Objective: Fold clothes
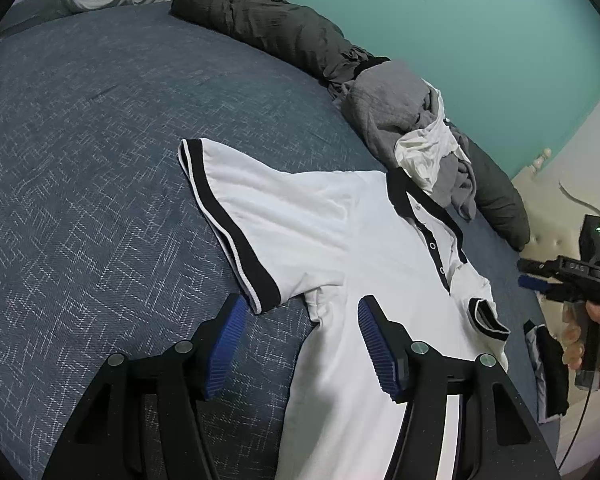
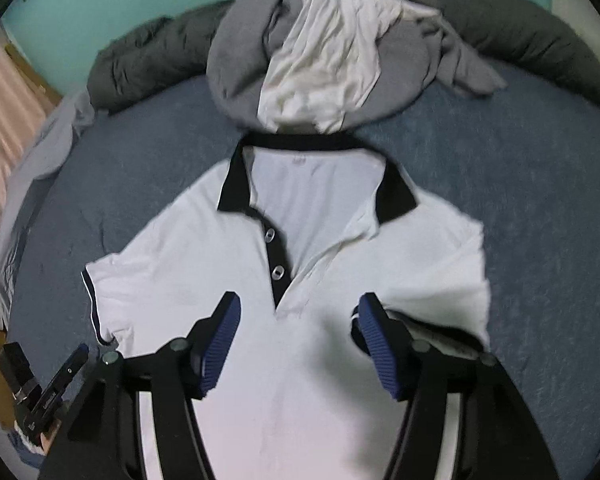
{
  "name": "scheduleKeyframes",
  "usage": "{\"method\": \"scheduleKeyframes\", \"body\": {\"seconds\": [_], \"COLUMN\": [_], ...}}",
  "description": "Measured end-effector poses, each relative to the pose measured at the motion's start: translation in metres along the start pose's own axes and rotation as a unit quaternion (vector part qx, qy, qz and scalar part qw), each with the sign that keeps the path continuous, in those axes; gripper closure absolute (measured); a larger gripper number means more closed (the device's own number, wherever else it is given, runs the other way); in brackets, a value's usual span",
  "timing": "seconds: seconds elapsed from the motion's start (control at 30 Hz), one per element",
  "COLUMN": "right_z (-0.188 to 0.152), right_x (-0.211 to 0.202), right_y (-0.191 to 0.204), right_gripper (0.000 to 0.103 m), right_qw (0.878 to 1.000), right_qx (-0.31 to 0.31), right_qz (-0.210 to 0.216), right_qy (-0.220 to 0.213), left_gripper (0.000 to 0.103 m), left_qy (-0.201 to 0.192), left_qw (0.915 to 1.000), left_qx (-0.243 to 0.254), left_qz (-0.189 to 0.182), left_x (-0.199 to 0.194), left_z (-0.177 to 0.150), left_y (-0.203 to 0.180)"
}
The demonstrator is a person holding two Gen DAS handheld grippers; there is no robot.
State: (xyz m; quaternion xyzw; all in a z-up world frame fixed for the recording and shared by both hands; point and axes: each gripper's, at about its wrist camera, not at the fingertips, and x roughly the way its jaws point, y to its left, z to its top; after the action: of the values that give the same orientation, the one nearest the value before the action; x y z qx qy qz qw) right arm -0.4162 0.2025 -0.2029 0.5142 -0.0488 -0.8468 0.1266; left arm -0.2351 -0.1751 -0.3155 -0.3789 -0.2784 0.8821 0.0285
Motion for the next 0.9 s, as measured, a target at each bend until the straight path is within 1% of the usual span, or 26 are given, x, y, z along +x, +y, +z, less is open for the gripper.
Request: {"method": "scheduleKeyframes", "body": {"seconds": [0.1, 0.2, 0.27, 0.37, 0.5, 0.7, 0.77, 0.8, 0.83, 0.87, 0.9], "right_z": [-0.005, -0.024, -0.043, -0.064, -0.081, -0.089, -0.091, -0.092, -0.093, -0.094, -0.096], "right_x": [-0.017, -0.024, -0.022, -0.015, -0.003, 0.018, 0.022, 0.023, 0.022, 0.021, 0.019], "right_y": [-0.025, -0.061, -0.087, -0.109, -0.118, -0.122, -0.123, -0.122, -0.121, -0.118, -0.115], "right_gripper": [0.041, 0.041, 0.041, 0.041, 0.041, 0.042, 0.054, 0.066, 0.074, 0.08, 0.09], "right_qw": [0.999, 0.998, 0.997, 0.996, 0.997, 0.997, 0.997, 0.998, 0.998, 0.998, 0.998], "right_qx": [0.008, 0.031, 0.056, 0.08, 0.077, 0.065, 0.06, 0.055, 0.047, 0.037, 0.028], "right_qz": [-0.035, -0.049, -0.048, -0.03, -0.02, -0.022, -0.017, -0.011, -0.005, 0.0, 0.007], "right_qy": [-0.022, -0.023, -0.015, -0.013, -0.023, -0.032, -0.036, -0.04, -0.046, -0.051, -0.056], "left_gripper": [0.04, 0.04, 0.04, 0.04, 0.04, 0.04, 0.04, 0.04, 0.04, 0.04, 0.04], "left_qy": [-0.002, -0.004, -0.004, -0.002, 0.0, 0.005, 0.006, 0.006, 0.007, 0.007, 0.007], "left_qw": [1.0, 1.0, 1.0, 1.0, 1.0, 1.0, 0.9999, 0.9999, 0.9999, 0.9999, 0.9999], "left_qx": [-0.002, -0.004, -0.003, 0.0, 0.004, 0.007, 0.008, 0.008, 0.008, 0.009, 0.008], "left_qz": [-0.001, -0.002, -0.002, -0.001, 0.001, 0.003, 0.003, 0.004, 0.004, 0.004, 0.005], "left_x": [-0.002, -0.004, -0.003, -0.002, 0.0, 0.005, 0.005, 0.005, 0.005, 0.005, 0.006], "left_z": [0.001, 0.002, 0.002, 0.0, -0.002, -0.003, -0.004, -0.004, -0.004, -0.004, -0.004], "left_y": [0.001, 0.002, 0.001, -0.001, -0.003, -0.004, -0.004, -0.004, -0.004, -0.004, -0.004]}}
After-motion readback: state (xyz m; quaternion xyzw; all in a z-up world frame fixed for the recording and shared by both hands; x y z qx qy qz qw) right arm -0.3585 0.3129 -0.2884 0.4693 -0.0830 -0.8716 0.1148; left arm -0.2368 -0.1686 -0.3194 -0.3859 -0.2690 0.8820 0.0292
